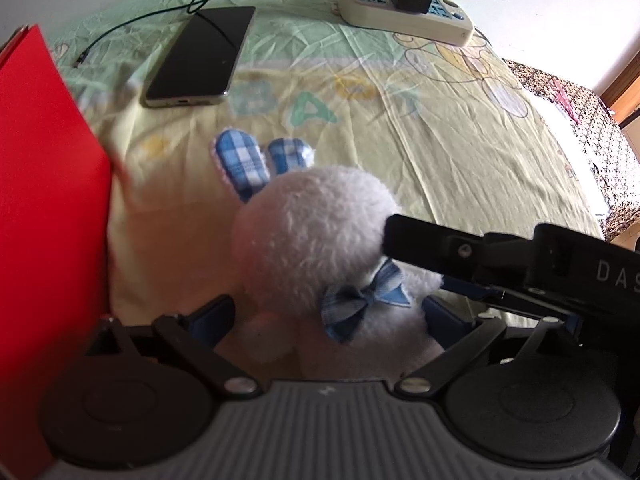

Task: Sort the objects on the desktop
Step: 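Lift the pink bunny plush with the right gripper toward the red box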

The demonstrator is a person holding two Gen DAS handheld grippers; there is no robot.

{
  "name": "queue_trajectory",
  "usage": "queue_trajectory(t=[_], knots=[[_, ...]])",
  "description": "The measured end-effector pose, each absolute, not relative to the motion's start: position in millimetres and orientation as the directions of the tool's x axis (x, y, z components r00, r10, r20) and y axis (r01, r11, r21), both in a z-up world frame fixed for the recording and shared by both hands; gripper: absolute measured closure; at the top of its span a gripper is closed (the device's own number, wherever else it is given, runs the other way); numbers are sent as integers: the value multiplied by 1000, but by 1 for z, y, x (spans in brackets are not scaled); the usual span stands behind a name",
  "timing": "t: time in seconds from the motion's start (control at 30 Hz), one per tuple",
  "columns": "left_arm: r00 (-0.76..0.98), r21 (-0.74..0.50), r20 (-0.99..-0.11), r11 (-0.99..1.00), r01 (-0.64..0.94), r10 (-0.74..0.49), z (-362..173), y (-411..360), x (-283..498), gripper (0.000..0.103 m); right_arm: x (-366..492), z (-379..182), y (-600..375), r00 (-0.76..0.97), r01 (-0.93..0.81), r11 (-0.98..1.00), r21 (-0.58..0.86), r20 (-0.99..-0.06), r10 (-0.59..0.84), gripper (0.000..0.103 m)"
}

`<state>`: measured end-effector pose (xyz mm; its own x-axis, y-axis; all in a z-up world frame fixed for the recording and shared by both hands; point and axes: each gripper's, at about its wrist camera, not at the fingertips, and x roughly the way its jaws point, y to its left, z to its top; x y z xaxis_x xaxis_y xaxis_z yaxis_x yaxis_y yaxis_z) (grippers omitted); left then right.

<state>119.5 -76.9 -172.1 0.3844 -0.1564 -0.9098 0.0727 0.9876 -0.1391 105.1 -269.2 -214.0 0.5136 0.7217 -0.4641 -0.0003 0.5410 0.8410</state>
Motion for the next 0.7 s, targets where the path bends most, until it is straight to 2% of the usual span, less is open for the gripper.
queue_trajectory(t=[0.4,0.47,0.7], knots=[[397,-7,-916,991,134,-60,-180,-95,121,0,107,-215,-262,475,-30,534,845,-458,751,51],[398,-8,-915,988,153,-69,-180,-96,121,1,107,-214,-260,469,-37,529,848,-453,759,54],[404,-2,-911,983,184,-78,-181,-102,120,0,107,-215,-261,468,-37,526,850,-450,760,54]])
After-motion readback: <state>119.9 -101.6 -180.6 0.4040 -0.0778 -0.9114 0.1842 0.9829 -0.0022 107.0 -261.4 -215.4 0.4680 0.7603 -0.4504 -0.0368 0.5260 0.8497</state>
